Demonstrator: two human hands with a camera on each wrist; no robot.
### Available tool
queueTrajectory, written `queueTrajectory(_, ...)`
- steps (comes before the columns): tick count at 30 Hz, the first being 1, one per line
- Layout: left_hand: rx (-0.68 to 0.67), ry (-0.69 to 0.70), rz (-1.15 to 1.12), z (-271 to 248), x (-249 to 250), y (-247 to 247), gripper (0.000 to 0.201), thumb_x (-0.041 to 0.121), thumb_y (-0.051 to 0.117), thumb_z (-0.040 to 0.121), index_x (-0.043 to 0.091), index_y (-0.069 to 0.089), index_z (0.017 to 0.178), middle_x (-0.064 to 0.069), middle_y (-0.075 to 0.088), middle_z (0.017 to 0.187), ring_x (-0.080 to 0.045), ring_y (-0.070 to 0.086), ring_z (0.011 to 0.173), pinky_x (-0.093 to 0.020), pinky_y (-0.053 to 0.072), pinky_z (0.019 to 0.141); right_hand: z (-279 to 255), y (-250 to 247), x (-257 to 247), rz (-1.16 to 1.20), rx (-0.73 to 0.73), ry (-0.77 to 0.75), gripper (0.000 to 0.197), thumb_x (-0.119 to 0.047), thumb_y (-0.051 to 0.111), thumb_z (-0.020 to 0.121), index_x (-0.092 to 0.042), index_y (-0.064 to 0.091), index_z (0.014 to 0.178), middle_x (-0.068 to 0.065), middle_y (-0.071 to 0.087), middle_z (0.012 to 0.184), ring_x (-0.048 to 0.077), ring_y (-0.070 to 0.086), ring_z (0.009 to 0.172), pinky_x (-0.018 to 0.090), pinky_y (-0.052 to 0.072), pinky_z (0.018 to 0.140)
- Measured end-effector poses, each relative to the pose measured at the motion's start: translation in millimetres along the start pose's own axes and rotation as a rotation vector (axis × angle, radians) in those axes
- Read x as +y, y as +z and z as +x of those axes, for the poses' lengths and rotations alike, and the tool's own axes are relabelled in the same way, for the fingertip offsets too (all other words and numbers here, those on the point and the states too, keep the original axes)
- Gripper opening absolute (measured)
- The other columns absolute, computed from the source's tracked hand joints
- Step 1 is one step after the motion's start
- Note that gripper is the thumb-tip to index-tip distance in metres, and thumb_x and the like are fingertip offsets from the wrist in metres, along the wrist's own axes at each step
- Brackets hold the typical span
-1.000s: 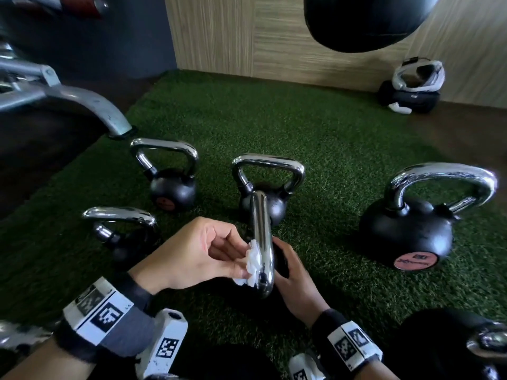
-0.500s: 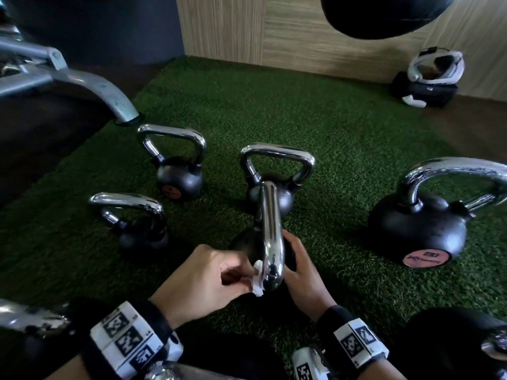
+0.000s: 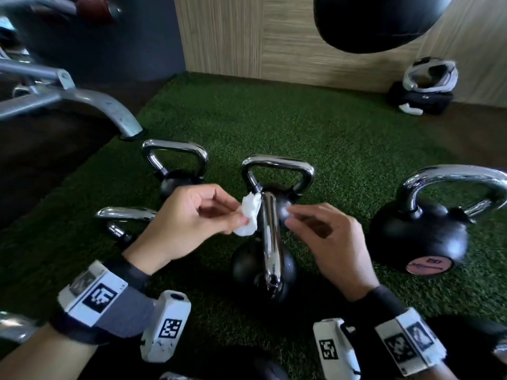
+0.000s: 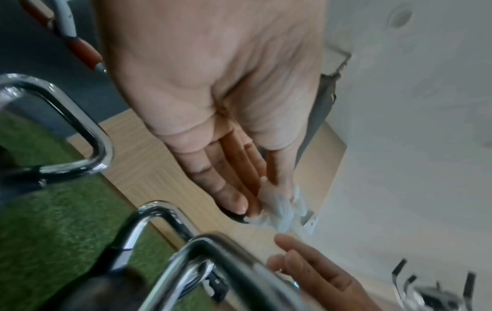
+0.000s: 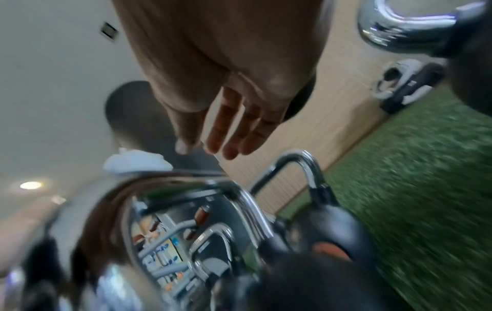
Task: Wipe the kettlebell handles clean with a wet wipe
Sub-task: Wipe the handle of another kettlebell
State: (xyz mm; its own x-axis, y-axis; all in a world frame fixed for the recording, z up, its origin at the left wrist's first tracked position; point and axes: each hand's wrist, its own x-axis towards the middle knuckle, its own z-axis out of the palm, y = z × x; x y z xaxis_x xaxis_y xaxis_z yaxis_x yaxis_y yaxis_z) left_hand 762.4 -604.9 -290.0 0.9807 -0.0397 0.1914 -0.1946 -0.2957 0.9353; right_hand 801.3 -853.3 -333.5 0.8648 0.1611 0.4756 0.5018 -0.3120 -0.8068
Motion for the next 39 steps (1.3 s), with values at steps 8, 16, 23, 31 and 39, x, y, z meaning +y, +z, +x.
queueTrajectory(8,-0.088,-0.072,-0.238,15,24,16,0.018,0.018,0.077,0.075,0.009,0.080,0.090,-0.010,0.079,0.085,-0.013,0.075,0.077,-0.022,0.060,0.067,11,5,-35,0.085,-0.033,-0.169,0.040,-0.025,0.090,0.072,-0.019,0.080,0.110,-0.010,0.077,0.103,0.006,0.074,0.082,0.021,0.060,0.077)
queueTrajectory(16,-0.209,-0.111,-0.103,12,17,15,0.034,0.043,0.057,0.091,0.034,0.077,0.117,0.007,0.075,0.115,-0.011,0.069,0.099,-0.035,0.059,0.085,13,12,-27,0.256,0.069,0.041,0.020,-0.005,0.084,0.080,-0.017,0.081,0.095,-0.001,0.080,0.085,0.017,0.078,0.078,0.035,0.064,0.077)
queueTrajectory(23,-0.244,-0.138,0.322,7,-36,8,0.061,0.022,0.079,0.089,0.058,0.055,0.131,0.021,0.063,0.123,0.000,0.064,0.098,-0.025,0.051,0.092,16,11,32,0.069,0.144,0.329,0.014,-0.018,0.086,0.076,-0.022,0.081,0.088,-0.008,0.079,0.078,0.008,0.076,0.075,0.038,0.064,0.080)
queueTrajectory(31,-0.391,0.066,0.802,-18,-110,77,0.144,0.095,0.064,0.054,0.024,0.005,0.164,0.008,0.006,0.170,-0.011,0.001,0.158,-0.034,0.016,0.128,23,48,63,-0.072,0.003,0.385,0.015,-0.024,0.083,0.082,-0.020,0.083,0.096,-0.006,0.079,0.085,0.003,0.074,0.080,0.025,0.059,0.083)
queueTrajectory(39,-0.195,0.169,0.786,-20,-111,92,0.123,0.079,0.064,0.071,0.010,0.018,0.161,-0.004,0.026,0.165,-0.016,0.020,0.154,-0.034,0.023,0.125,20,53,72,0.023,-0.056,0.433,0.024,-0.029,0.084,0.083,-0.023,0.082,0.107,-0.011,0.080,0.094,-0.002,0.073,0.087,0.026,0.059,0.089)
